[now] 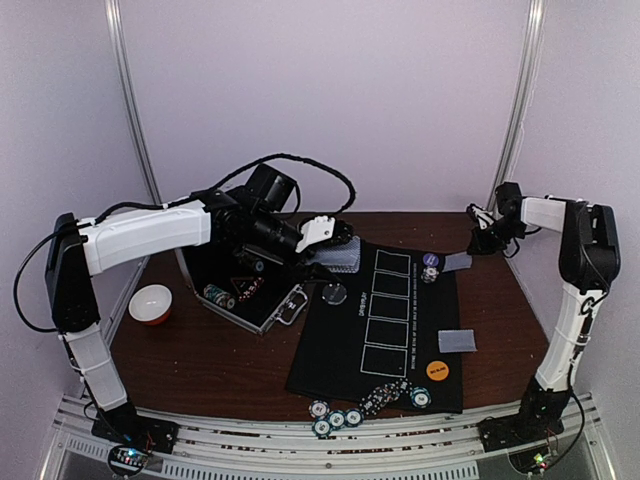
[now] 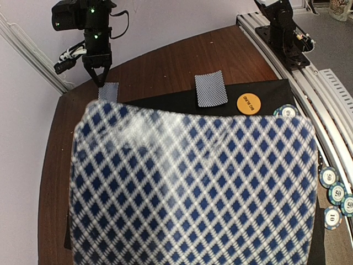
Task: Distribute texas hold em gaming equipment
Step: Distribute the poker card in the small blind area, then pick up the poker card from the face-down deck piles.
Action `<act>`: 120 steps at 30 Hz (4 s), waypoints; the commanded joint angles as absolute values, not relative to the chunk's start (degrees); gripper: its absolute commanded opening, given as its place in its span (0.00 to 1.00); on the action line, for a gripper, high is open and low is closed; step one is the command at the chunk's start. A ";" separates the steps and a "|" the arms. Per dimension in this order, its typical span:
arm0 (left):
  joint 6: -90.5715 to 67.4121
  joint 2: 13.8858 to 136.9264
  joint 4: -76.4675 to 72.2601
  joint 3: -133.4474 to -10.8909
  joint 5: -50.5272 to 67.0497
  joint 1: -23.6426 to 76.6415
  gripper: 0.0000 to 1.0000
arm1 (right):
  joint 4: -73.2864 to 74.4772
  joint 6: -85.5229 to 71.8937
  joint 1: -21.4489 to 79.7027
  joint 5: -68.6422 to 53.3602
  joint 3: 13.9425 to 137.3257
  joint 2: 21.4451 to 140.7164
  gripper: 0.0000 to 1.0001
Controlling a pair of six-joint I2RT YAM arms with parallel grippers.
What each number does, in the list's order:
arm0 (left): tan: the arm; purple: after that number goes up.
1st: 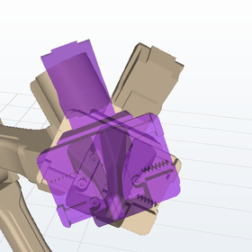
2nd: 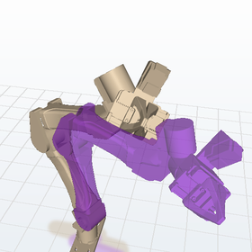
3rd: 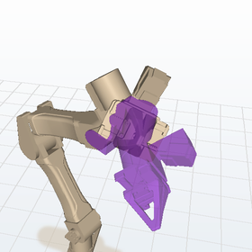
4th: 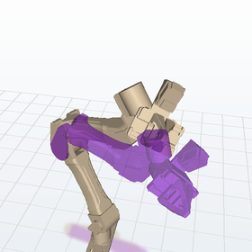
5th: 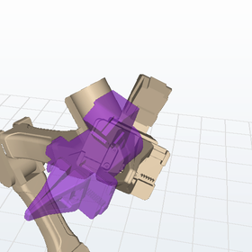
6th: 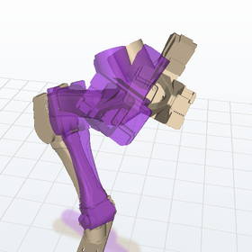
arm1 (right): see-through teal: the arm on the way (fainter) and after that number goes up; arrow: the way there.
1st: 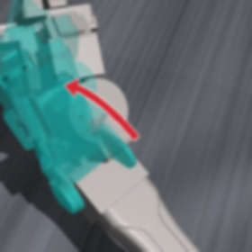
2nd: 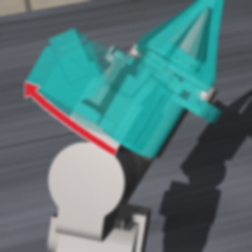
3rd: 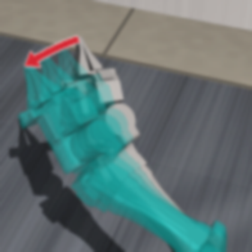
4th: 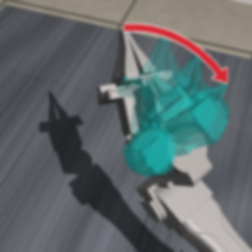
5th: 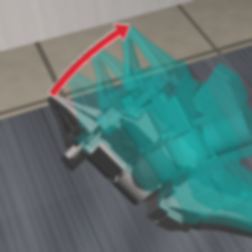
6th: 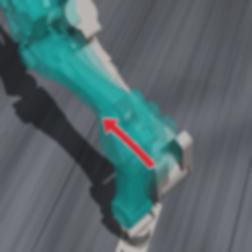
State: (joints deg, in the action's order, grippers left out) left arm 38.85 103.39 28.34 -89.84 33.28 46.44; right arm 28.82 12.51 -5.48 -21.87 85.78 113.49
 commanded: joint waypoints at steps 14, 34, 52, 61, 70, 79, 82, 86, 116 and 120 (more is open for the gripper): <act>38.03 102.01 27.04 -90.00 33.54 46.05 0.58 | 28.31 17.27 -3.87 -16.56 90.97 120.18 0.20; 38.83 101.37 28.63 -89.92 31.83 46.05 0.58 | 22.24 -3.96 19.11 -20.49 80.27 83.89 1.00; 37.83 99.85 28.74 -88.40 31.00 46.06 0.58 | -12.49 -30.86 39.27 -33.41 56.55 74.25 1.00; 38.05 100.02 28.78 -88.63 30.80 46.06 0.58 | -8.31 -27.46 41.60 -27.41 59.13 79.15 0.99; 38.17 100.12 28.66 -88.59 30.28 46.05 0.57 | -0.61 -24.42 42.29 -24.35 62.57 79.75 0.86; 38.39 100.19 28.72 -88.58 30.07 46.05 0.57 | 6.36 -22.84 42.24 -22.88 64.43 78.48 0.71; 38.39 100.18 28.71 -88.53 30.12 46.06 0.57 | 8.03 -22.27 42.28 -22.86 65.32 78.33 0.69; 38.41 100.10 28.73 -88.41 30.17 46.06 0.57 | 7.25 -23.03 42.28 -24.87 65.35 78.15 0.64; 38.41 100.22 28.71 -88.07 29.53 46.06 0.57 | 17.00 -21.47 42.45 -26.92 72.58 78.36 0.13; 38.41 100.29 28.71 -88.11 29.61 45.97 0.57 | 19.14 -20.73 42.45 -27.07 73.93 78.65 0.04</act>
